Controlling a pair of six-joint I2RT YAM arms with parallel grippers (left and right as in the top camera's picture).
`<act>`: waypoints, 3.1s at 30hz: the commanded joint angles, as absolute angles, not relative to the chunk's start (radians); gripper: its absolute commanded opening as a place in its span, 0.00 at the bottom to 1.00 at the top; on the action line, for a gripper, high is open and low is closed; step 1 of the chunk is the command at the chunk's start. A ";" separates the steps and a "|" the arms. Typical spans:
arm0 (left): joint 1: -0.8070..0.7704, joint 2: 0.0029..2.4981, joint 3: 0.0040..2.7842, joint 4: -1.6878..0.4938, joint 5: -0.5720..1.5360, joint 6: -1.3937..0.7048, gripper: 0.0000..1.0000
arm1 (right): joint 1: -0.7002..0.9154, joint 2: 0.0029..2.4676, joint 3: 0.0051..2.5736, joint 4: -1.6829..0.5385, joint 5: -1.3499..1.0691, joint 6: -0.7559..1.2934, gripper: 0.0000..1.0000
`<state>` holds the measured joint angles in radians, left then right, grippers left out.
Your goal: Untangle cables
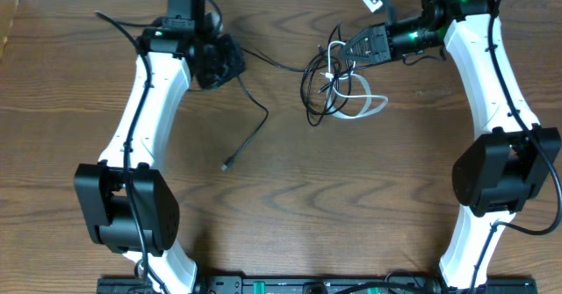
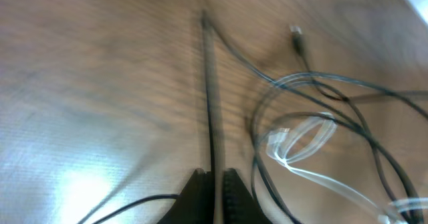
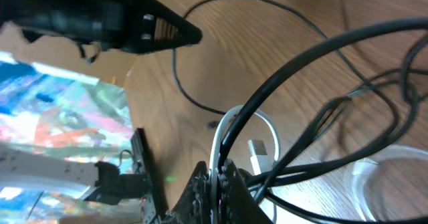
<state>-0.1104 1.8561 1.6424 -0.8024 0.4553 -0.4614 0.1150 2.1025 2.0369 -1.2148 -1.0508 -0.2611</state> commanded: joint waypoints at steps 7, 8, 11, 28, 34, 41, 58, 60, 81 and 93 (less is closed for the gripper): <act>-0.264 1.864 1.633 -0.641 0.879 -0.241 0.61 | 0.130 2.094 2.049 -1.187 -0.986 -0.168 0.01; -0.273 1.864 1.633 -0.643 0.879 -0.227 0.61 | 0.130 2.094 2.049 -1.186 -0.986 -0.168 0.01; -0.303 1.871 1.633 -0.646 0.870 -0.221 0.61 | 0.130 2.094 2.049 -1.185 -0.986 -0.168 0.01; -0.405 1.876 1.542 -0.525 0.582 -0.461 0.56 | 0.091 2.094 2.050 -1.051 -1.138 -0.007 0.01; -0.446 1.876 1.542 -0.408 0.526 -0.519 0.56 | 0.091 2.094 2.050 -0.992 -1.198 0.042 0.01; -0.483 1.876 1.542 -0.430 0.307 -0.558 0.49 | 0.080 2.090 2.050 -0.919 -1.319 0.117 0.01; -0.476 1.876 1.542 -0.666 0.094 -0.513 0.08 | -0.149 1.898 2.050 -0.893 -1.231 0.141 0.01; -0.471 1.876 1.542 -0.664 0.102 -0.507 0.08 | -0.140 1.900 2.049 -0.930 -1.151 0.126 0.01; -0.589 2.077 1.542 -0.631 0.426 0.100 0.52 | -0.059 1.900 2.049 -1.092 -0.604 0.091 0.48; -0.595 2.160 1.542 -0.627 0.365 0.101 0.38 | -0.058 1.900 2.049 -1.093 -0.604 0.088 0.50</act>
